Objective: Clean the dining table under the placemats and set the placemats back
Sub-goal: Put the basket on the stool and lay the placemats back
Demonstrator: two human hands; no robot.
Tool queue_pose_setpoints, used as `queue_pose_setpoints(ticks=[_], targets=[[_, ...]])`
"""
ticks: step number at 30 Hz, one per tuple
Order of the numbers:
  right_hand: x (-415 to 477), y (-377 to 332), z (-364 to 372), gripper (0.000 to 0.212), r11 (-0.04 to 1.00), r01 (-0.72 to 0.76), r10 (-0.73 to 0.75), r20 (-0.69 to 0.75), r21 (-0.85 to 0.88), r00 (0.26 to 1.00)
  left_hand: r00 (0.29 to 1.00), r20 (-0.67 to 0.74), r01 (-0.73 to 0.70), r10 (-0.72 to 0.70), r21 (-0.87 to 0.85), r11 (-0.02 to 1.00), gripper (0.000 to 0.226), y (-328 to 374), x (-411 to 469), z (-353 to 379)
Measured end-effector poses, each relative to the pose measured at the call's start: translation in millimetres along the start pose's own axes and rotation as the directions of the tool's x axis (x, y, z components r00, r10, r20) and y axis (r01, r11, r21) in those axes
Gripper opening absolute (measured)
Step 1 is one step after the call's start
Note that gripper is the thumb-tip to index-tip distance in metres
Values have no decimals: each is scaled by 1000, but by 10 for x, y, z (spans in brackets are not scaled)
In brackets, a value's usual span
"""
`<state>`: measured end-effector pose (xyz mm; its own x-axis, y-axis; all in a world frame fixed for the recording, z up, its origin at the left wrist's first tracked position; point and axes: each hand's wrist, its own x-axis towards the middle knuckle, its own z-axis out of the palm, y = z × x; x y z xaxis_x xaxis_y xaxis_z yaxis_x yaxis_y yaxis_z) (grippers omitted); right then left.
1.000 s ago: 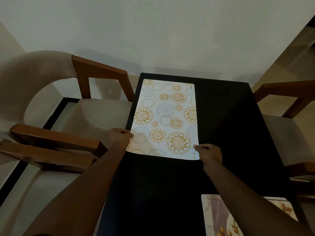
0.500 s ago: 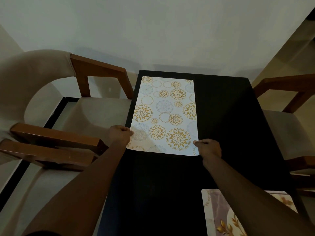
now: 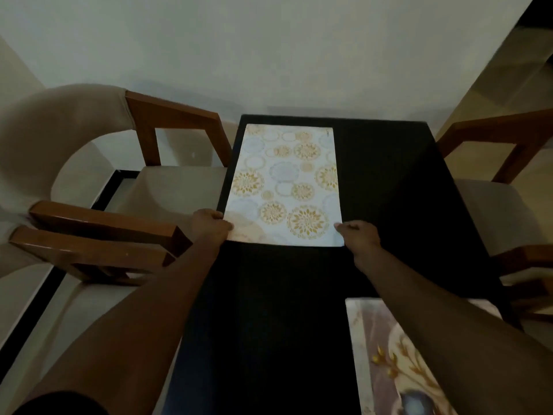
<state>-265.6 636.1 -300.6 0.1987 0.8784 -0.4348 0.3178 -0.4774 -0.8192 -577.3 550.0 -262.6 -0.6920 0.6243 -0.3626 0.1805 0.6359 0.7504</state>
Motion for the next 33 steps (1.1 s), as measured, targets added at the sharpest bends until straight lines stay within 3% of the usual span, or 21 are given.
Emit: queue_pose_setpoints(ticks=[3,6,11,19,22,26,28,33], targets=[[-387,56,-262,45,983,4,-16,64,185,998,986,-142,-91,93,20,996,39,-233,-656,37],[-897,270,-708,40,979,117,-125,33,166,992,986,-150,-85,69,-101,991,39,-398,-1439,139],[-1872,971,-1633,24,981,193,-192,42,-32,980,995,88,-23,37,-146,989,39,-679,-2701,478],[-2977,2177,-3246,32,944,89,-106,-37,-316,994,894,447,106,-17,-175,979,18,-1176,-4655,747],[-3189,2482,-3581,38,934,34,-60,-63,-356,996,861,508,128,-40,-140,982,12,-1277,-5023,805],[-3340,2676,-3745,48,947,-30,23,-24,-319,999,888,453,156,-73,-148,977,12,-1246,-5314,892],[-3365,2687,-3770,47,955,-21,14,-26,-297,1000,897,428,187,-107,-149,971,20,-1220,-5391,907],[-3379,2604,-3841,41,985,-23,15,-49,-171,999,894,400,306,-203,-212,928,14,-1222,-5331,915]])
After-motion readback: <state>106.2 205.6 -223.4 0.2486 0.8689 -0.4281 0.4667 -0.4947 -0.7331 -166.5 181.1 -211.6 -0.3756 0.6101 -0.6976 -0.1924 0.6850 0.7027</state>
